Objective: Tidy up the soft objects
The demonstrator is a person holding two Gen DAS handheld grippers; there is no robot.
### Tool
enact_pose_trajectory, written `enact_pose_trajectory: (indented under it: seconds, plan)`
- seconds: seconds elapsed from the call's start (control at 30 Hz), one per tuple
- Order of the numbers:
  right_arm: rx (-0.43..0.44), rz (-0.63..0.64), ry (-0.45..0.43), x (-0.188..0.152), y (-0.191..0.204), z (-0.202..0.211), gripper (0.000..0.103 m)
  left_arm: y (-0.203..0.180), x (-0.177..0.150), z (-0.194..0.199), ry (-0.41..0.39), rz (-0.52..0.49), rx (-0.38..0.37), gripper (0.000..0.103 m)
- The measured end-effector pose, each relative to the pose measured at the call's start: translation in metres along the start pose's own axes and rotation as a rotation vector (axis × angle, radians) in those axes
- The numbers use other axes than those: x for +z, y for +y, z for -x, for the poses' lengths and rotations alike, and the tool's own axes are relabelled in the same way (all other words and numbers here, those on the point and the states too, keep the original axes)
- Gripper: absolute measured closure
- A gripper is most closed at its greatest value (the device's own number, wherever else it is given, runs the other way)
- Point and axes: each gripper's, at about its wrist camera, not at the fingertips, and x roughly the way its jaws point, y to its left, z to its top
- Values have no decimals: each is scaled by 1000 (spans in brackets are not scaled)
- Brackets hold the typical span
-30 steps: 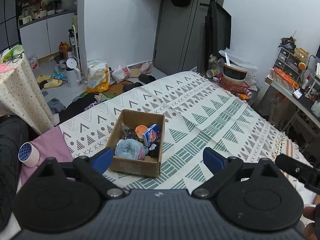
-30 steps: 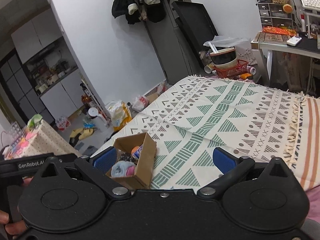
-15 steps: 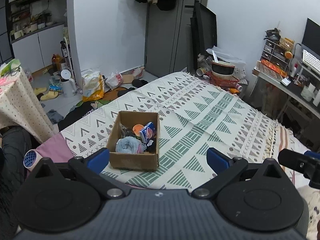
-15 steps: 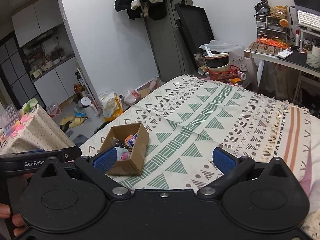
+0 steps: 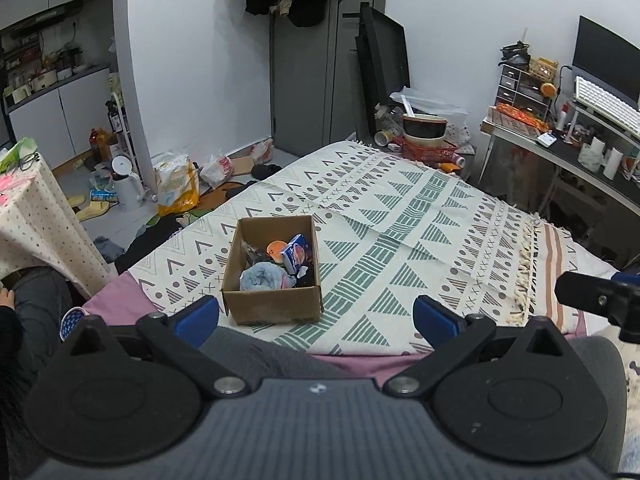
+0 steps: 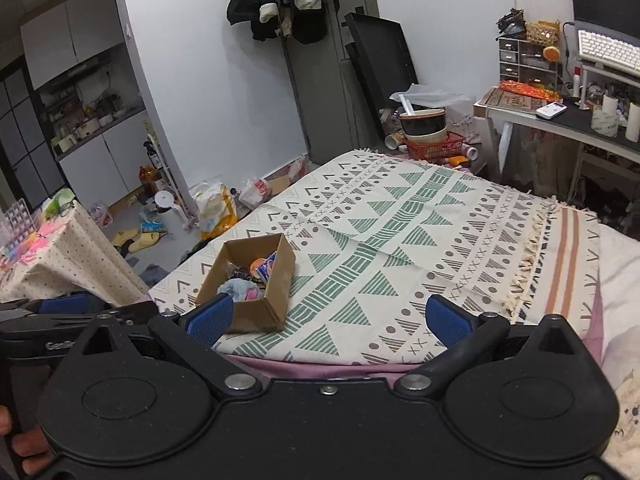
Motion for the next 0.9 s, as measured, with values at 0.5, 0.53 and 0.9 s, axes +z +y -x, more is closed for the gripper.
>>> enact_pose_trajectory:
  seconds: [0.5, 0.53, 0.9]
  plan:
    - [-12, 33, 20, -11, 17, 11, 0, 17, -10, 17, -20, 16, -14, 1]
    - [-11, 33, 20, -11, 17, 11, 0, 18, -10, 18, -21, 17, -14, 1]
    - [-10, 31, 32, -14, 19, 9, 0, 25, -8, 16, -19, 34, -17, 1]
